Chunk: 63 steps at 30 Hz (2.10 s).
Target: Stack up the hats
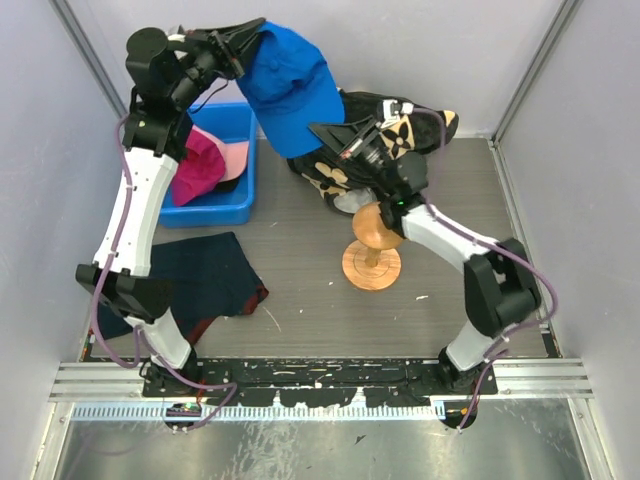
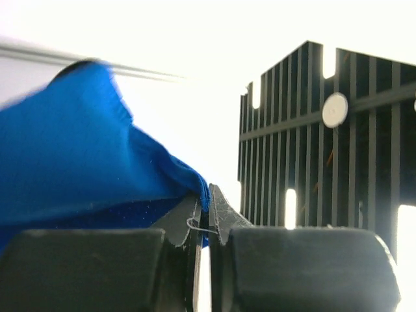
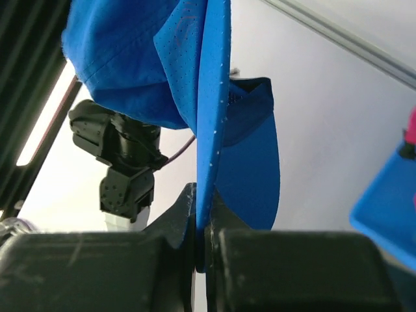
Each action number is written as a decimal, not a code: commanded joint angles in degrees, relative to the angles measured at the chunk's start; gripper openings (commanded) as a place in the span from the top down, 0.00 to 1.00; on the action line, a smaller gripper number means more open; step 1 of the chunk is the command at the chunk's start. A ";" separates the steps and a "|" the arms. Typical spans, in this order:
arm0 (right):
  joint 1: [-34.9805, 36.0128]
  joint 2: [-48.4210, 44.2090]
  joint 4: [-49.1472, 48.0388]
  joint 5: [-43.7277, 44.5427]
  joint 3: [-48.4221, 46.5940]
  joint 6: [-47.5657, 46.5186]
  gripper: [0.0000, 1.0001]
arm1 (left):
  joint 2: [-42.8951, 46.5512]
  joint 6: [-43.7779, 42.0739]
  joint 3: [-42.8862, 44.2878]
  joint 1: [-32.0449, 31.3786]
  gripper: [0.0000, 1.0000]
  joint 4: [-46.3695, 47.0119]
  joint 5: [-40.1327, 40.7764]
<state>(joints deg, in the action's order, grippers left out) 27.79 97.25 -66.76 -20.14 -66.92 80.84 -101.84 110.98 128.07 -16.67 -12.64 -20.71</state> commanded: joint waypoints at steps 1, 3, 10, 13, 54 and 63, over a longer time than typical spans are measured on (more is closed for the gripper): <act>-4.95 -13.64 22.97 -11.02 -1.17 2.00 0.99 | 7.25 -5.19 -8.35 5.54 0.79 5.70 -0.66; -7.06 -17.86 32.29 -15.67 -1.78 2.03 0.99 | 8.01 -6.46 -10.76 8.22 0.59 5.90 -1.34; -21.61 -26.46 43.04 -35.68 5.07 14.28 0.99 | 9.29 -9.30 -17.47 13.31 0.27 9.52 -6.15; -23.42 -29.11 46.84 -38.38 9.11 13.93 0.99 | 11.07 -12.35 -22.10 14.88 0.29 9.67 -7.52; -42.34 -44.91 97.28 -32.22 33.20 -24.86 0.99 | 26.67 -36.16 -62.63 12.68 0.39 6.98 -15.92; -43.80 -38.01 101.60 -26.01 28.23 -35.46 0.99 | 25.74 -38.39 -64.80 12.71 0.40 6.98 -18.15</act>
<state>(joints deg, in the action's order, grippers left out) -14.46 54.65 24.97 -63.94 -40.49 54.59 -77.06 74.81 64.58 -3.90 -6.33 -35.73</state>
